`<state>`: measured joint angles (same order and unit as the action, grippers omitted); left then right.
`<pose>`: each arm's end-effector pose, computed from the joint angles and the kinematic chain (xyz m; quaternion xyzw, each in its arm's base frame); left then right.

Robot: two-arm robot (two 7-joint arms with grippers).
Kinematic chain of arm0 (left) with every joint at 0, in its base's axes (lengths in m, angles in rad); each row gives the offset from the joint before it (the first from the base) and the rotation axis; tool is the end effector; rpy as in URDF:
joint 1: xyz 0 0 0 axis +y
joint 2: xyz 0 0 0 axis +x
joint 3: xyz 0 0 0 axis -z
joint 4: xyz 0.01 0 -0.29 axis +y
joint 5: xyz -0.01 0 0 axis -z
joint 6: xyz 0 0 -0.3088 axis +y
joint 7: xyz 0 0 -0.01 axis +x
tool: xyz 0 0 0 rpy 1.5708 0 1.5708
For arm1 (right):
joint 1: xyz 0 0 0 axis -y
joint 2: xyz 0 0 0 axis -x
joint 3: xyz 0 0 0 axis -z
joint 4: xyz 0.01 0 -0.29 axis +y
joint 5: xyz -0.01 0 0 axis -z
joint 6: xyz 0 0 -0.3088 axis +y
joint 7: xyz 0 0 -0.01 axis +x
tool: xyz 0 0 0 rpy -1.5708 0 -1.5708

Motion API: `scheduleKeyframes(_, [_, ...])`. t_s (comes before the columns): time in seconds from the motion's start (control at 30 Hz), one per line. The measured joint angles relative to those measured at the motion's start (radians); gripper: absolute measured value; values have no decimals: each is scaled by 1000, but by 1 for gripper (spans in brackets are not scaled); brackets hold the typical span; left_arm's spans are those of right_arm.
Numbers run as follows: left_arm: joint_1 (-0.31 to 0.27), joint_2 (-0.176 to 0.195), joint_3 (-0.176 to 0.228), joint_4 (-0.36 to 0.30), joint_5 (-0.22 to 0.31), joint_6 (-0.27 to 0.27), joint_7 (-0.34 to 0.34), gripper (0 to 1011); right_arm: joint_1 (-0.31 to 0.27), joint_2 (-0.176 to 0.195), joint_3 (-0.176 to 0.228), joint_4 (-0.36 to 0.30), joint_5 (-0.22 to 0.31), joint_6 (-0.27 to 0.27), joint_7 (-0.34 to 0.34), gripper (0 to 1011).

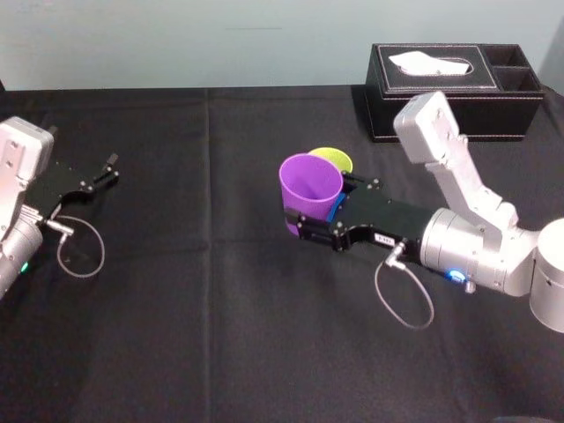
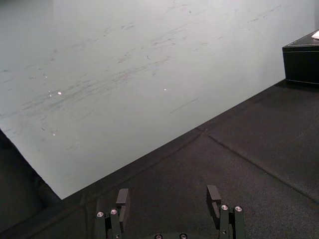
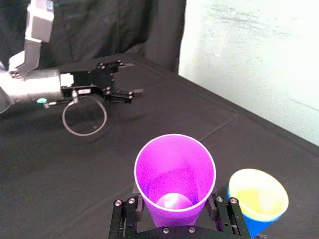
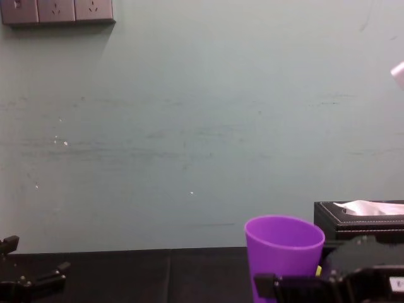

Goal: Stack the three plastic cups sequentially using one hand.

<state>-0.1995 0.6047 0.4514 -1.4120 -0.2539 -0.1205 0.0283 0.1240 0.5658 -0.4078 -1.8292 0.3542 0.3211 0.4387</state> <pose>0.3581 0.0827 -0.3023 0.1415 -0.1325 0.5799 0.7913 0.3236 -0.0103 -0.2172 -0.1454 -0.0077 -0.3382 0.9298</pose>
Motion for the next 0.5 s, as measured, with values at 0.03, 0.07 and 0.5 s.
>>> scheduleKeyframes(0.03, [0,0,0,0,0,0,0,1010,3,0,2,0,3,3,-1,716])
scheduleKeyframes(0.07, [0,0,0,0,0,0,0,1010,9,0,6,0,10,8,-3,715])
scheduleKeyframes(0.5, [0,0,0,0,0,0,0,1010,78,0,27,27,57,44,-23,716])
